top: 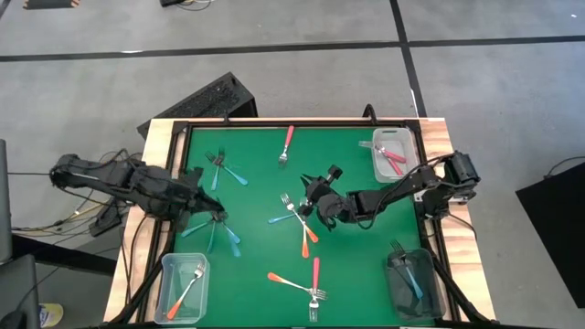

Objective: Sort silverware by color (type)
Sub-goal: Put the blue fork into the black bin

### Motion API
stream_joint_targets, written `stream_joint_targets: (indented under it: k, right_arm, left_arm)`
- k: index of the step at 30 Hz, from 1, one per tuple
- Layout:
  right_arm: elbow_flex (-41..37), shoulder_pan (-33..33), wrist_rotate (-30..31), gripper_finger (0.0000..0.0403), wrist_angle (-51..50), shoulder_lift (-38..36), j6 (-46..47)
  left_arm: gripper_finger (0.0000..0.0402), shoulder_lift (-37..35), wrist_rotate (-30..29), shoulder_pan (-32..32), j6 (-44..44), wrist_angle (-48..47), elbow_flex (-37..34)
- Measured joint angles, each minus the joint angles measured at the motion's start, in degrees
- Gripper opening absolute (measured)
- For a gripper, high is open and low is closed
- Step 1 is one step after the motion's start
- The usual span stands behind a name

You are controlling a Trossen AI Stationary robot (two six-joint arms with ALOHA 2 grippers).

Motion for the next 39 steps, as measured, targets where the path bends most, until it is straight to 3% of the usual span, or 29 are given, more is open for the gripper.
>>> stream_joint_targets:
  k: [3,7,10,12,14,16,20,24,30,39]
  right_arm:
    - [0.0,-1.26,-1.27,0.0067,-0.17,0.0,-0.28]
    - [0.0,0.54,-1.36,0.0067,-6.94,-3.11,-0.07]
    - [0.02,3.49,-1.54,0.0067,-19.16,-8.89,5.63]
    - [0.02,5.89,-1.86,0.0067,-27.75,-13.68,12.06]
    - [0.02,8.54,-2.92,0.0067,-37.4,-18.82,18.79]
    - [0.02,11.07,-4.03,0.0067,-45.8,-23.6,25.56]
    - [0.02,15.66,-4.39,0.0067,-60.78,-33.26,37.88]
    - [0.02,19.02,-4.23,0.0067,-68.71,-40.15,48.37]
    - [0.02,22.07,-3.96,0.0067,-75.59,-43.82,54.87]
    - [0.02,22.08,-6.3,0.0067,-81.5,-43.8,62.55]
  left_arm:
    - [0.0,2.4,-6.05,-1.09,0.57,-2.79,3.0]
    - [0.0,8.15,-8.68,-0.75,5.56,2.11,2.62]
    - [0.0,14.26,-10.86,0.42,10.06,12.04,-0.06]
    - [0.0,18.44,-10.77,1.57,13.99,24.38,-2.87]
    - [0.0,23.05,-5.68,3.29,17.39,41.68,-5.49]
    - [0.0,28.59,3.3,5.42,19.31,55.85,-6.9]
    - [0.0,40.0,15.47,9.47,18.91,71.65,-5.25]
    - [0.0,50.37,19.62,11.81,18.52,77.15,-0.29]
    - [0.0,64.87,28.37,12.09,18.23,86.6,10.53]
    - [0.0,82.06,29.54,10.8,17.47,88.39,29.93]
